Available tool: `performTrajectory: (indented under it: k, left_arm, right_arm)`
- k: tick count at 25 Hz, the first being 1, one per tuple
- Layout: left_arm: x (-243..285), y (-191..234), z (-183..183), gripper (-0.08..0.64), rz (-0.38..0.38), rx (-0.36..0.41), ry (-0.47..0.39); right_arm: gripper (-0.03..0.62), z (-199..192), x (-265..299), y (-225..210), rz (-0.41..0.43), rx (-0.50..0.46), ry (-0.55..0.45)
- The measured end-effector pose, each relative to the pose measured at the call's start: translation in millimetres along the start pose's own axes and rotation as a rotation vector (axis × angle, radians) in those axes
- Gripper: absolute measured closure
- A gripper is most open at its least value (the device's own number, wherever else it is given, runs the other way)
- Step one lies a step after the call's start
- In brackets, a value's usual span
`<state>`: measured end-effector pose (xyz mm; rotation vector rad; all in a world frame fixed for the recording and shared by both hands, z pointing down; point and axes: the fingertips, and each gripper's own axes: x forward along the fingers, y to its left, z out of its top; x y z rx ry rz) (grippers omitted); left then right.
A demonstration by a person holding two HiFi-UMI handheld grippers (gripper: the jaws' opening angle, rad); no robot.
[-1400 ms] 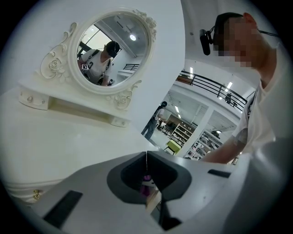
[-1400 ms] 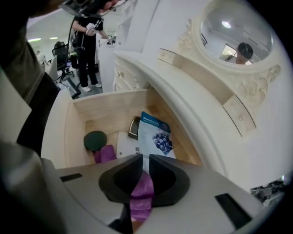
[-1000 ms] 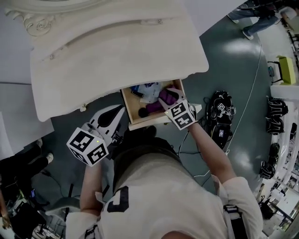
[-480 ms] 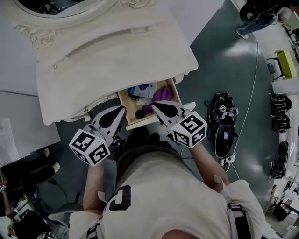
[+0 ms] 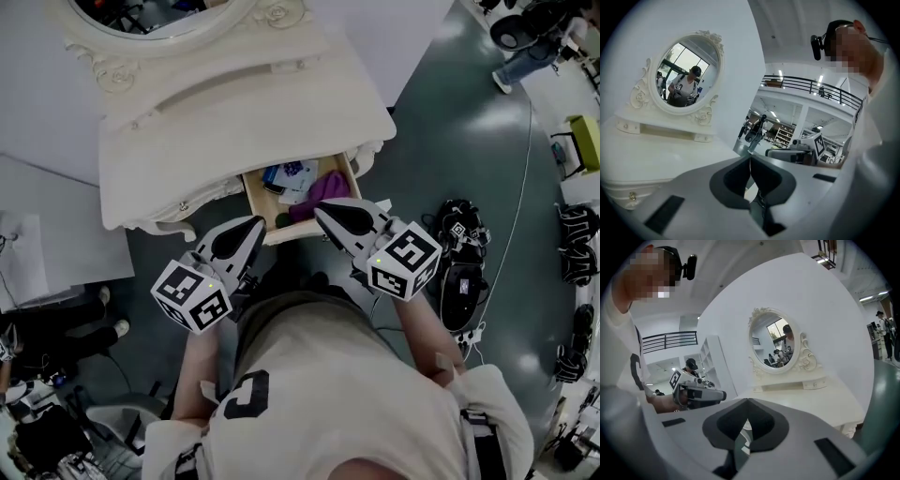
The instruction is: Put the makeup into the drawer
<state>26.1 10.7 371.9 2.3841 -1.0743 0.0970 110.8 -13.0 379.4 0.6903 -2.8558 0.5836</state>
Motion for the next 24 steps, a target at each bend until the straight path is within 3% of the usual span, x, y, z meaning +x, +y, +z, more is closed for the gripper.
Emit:
performTrajectory:
  k: [5,9,14,24]
  left_arm:
    - [-19.1,-0.8,1.6,0.502,0.069,0.008,-0.012]
    - [-27.8,-4.4,1.4,0.502,0.046,-0.027,-0.009]
    - [-44.7,-8.9,2.7,0.502,0.033,0.027,0.023]
    - [-104.2,20.4,1.8,0.502,0.045,0.013,-0.005]
  right_arm:
    - [0.565,-5.5,2.1,27.2,0.069,-0.073,0.014]
    - [0.565,-2.8,2.4,60.8,0.133,-0.139,0.018]
    - [0.565,1.1,7.3,88.4,0.192,-0.126,0.000]
    - [0.565,-4.8,60.3,136.5,0.255,-0.123,0.030]
